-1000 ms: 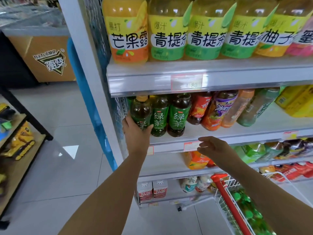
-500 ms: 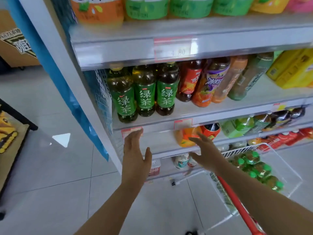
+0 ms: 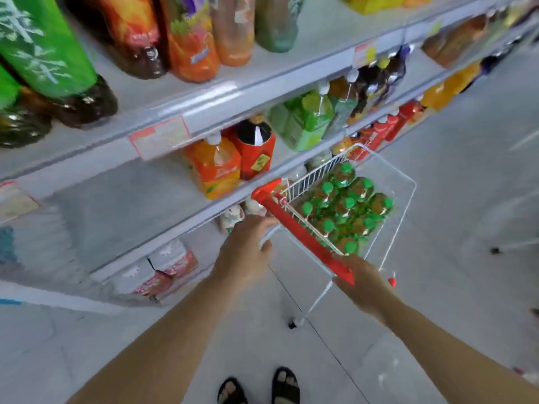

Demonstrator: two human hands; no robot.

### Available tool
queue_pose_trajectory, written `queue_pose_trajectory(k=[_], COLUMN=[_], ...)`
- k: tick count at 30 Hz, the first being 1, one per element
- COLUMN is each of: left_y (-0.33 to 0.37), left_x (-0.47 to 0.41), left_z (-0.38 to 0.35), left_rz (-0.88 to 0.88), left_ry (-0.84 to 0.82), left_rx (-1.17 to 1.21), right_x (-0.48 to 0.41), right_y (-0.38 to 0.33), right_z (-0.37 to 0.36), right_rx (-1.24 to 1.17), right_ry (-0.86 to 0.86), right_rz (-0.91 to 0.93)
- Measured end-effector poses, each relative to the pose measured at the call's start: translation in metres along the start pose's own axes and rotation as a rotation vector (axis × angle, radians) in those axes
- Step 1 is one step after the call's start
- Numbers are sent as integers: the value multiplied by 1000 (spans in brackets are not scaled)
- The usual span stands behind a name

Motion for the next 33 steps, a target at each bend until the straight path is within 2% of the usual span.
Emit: queue_pose_trajectory(k=[3,7,10,13,16,18,20,23,26,30,33], left_y=[4,5,25,53,91,111,126,134,126,111,105], left_x=[-40,-61,-54,-31,4,24,33,22,-9,-49,-79], left_z=[-25,-54,-57,-64,-85,-104,-116,-123,-128,-150,-178], left_rz=[-186,-203,-354,-470,-550,-552,-550,-541,-528,-555,-571], left_ry=[60,-115,-110,-123,-289,-490,-574,-516,-425,-358,-383], left_rx=[-235,-601,-694,-664,-491,-324,-225,-177,-262,-416,-566], right_x=[-8,-10,1,20,45,64,79,78,55,18,-12], right_y=[13,24,38,71,119,145,154,134,117,131,150], right_z=[0,2,11,25,40,56,68,64,49,25,14], right_rx=[-57,-131,-148,-71,25,-9,-141,-170,-261,-374,-360], right_ry=[31,-1,-36,-68,-25,161,357,359,308,211,224], right_rz=[30,90,48,-25,-155,-276,-349,-301,-223,-290,-318])
Point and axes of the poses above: each hand's wrist, its own x-axis away from the middle knuckle, its own z-axis out of the back of the hand, y = z × x, the point moved 6 cm from there along -x, towards the middle knuckle, and after that the axes turned 13 degrees about -x, right-handed, at the moved point
